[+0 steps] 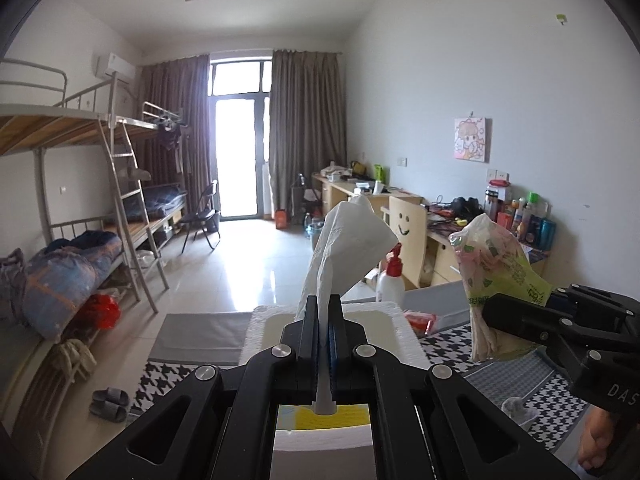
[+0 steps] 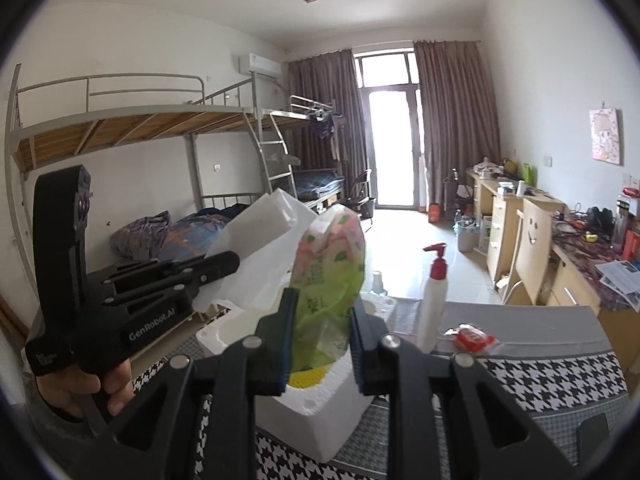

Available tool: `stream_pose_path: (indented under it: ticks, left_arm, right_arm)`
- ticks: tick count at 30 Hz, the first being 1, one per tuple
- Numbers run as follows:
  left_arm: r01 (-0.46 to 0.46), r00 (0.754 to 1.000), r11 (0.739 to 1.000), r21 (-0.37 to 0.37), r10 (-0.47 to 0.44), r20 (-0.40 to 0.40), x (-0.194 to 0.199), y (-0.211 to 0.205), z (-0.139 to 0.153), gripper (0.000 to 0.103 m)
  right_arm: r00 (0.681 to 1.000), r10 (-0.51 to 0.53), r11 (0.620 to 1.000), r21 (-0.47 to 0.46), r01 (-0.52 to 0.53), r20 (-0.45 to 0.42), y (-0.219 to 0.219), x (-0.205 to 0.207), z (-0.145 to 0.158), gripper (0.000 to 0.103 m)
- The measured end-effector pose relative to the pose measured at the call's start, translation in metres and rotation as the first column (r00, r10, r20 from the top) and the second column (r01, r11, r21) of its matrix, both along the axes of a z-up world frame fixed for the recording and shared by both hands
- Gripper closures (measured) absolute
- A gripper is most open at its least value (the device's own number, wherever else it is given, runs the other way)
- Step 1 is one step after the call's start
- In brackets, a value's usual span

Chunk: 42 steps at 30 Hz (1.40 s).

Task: Organize soft objects
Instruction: 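Carry the tissue in the left gripper while the right gripper carries the packet to the foam box, then lower the white tissue into the foam box and open the left gripper, then lower the green-pink tissue packet into the foam box and open the right gripper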

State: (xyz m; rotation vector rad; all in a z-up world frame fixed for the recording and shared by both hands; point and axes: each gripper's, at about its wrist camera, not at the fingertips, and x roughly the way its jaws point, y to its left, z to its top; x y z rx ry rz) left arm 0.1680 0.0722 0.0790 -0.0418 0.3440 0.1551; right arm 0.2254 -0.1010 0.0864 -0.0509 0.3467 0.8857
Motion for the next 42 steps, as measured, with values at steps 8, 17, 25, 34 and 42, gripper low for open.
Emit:
stream_pose_path:
  ticks: [8, 17, 25, 34, 42]
  left_arm:
    - [-0.018, 0.998, 1.000, -0.017, 0.017, -0.057, 0.010, 0.007, -0.014, 0.099]
    - [-0.018, 0.994, 0.999, -0.040, 0.014, -0.108, 0.022, 0.015, -0.023, 0.099]
    - [0.005, 0.982, 0.998, -0.068, -0.018, -0.190, 0.036, 0.019, -0.039, 0.082]
    - [-0.029, 0.991, 0.998, -0.064, 0.020, -0.134, 0.019, 0.027, -0.034, 0.009]
    - [-0.087, 0.994, 0.995, -0.049, 0.083, -0.077, 0.007, 0.039, -0.025, 0.001]
  right_arm:
    - [0.999, 0.014, 1.000, -0.024, -0.015, -0.031, 0.015, 0.010, -0.006, 0.075]
    - [0.999, 0.014, 0.999, -0.047, -0.016, -0.046, 0.021, 0.014, -0.007, 0.075]
    - [0.998, 0.005, 0.998, -0.068, -0.008, -0.055, 0.028, 0.016, -0.010, 0.075]
    - [0.998, -0.010, 0.996, -0.083, 0.005, -0.063, 0.031, 0.019, -0.014, 0.075]
    - [0.998, -0.010, 0.996, -0.087, 0.005, -0.057, 0.037, 0.020, -0.013, 0.075]
